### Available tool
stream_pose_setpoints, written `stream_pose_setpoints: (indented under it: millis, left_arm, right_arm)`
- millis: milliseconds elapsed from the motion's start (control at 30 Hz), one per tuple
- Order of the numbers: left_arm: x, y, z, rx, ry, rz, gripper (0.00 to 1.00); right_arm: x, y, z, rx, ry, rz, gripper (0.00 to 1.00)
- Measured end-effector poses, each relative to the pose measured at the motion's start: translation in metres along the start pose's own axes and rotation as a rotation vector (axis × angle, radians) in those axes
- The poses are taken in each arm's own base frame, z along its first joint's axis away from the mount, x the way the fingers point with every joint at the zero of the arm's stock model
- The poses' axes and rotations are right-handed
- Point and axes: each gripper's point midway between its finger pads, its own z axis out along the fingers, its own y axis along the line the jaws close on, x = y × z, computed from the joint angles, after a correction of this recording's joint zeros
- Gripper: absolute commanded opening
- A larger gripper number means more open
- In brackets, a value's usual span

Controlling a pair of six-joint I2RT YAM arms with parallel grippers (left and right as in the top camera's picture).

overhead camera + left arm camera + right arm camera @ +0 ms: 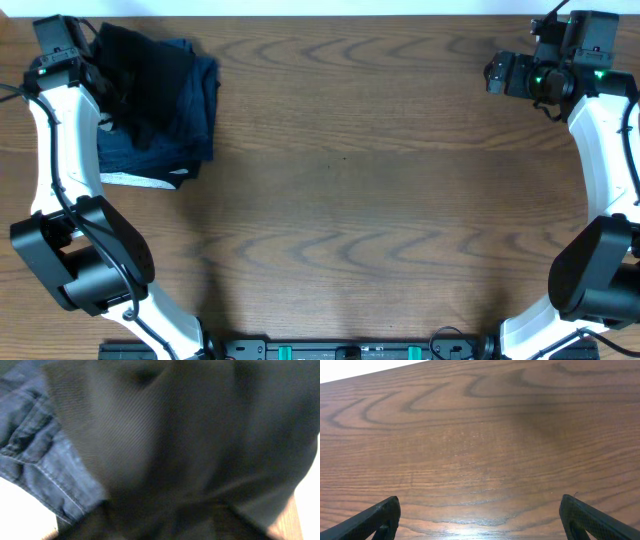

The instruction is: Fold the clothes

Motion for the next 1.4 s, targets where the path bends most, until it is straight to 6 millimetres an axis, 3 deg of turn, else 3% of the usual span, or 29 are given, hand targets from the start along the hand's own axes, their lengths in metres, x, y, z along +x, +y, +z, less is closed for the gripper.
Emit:
stream_pose_setpoints:
  millis: [100,167,200,333,533,600,733,900,1033,1233,1400]
  left_arm:
    - [0.012,-0.001,-0.001,0.017,0.062,0.052,0.91]
    - [0.019,0.001,-0.005,0.019,0.096,0.078,0.86]
    - [0.022,0.002,-0.009,0.023,0.107,0.091,0.80]
    - [0.019,-0.010,-0.039,0.097,0.078,0.165,0.43]
    - [-0.003,-0.038,-0.091,0.245,-0.075,0.317,0.10]
    - [-0.004,-0.040,-0.094,0.252,-0.088,0.362,0.08]
    - [-0.008,-0.044,-0.075,0.248,-0.094,0.420,0.08]
    - [-0.015,-0.040,-0.028,0.216,-0.072,0.437,0.06]
    - [-0.028,-0.021,0.002,0.170,-0.051,0.405,0.06]
    - [-0.051,0.011,0.019,0.114,-0.047,0.339,0.06]
    - [-0.050,0.026,0.044,0.077,-0.012,0.321,0.06]
  right_arm:
    - [0.000,0.000,0.000,0.000,0.000,0.000,0.99]
    - [0.000,0.000,0.000,0.000,0.000,0.000,0.99]
    - [0.000,0.000,0.000,0.000,0.000,0.000,0.99]
    - [0.000,0.000,0.000,0.000,0.000,0.000,0.99]
    - [0.000,0.000,0.000,0.000,0.000,0.000,0.99]
    - [0.000,0.000,0.000,0.000,0.000,0.000,0.99]
    - [0.000,0.000,0.000,0.000,0.000,0.000,0.99]
    - [0.000,0.000,0.000,0.000,0.000,0.000,0.99]
    - [0.000,0.000,0.000,0.000,0.000,0.000,0.99]
    - [0.000,0.000,0.000,0.000,0.000,0.000,0.99]
    - [0.000,0.000,0.000,0.000,0.000,0.000,0.99]
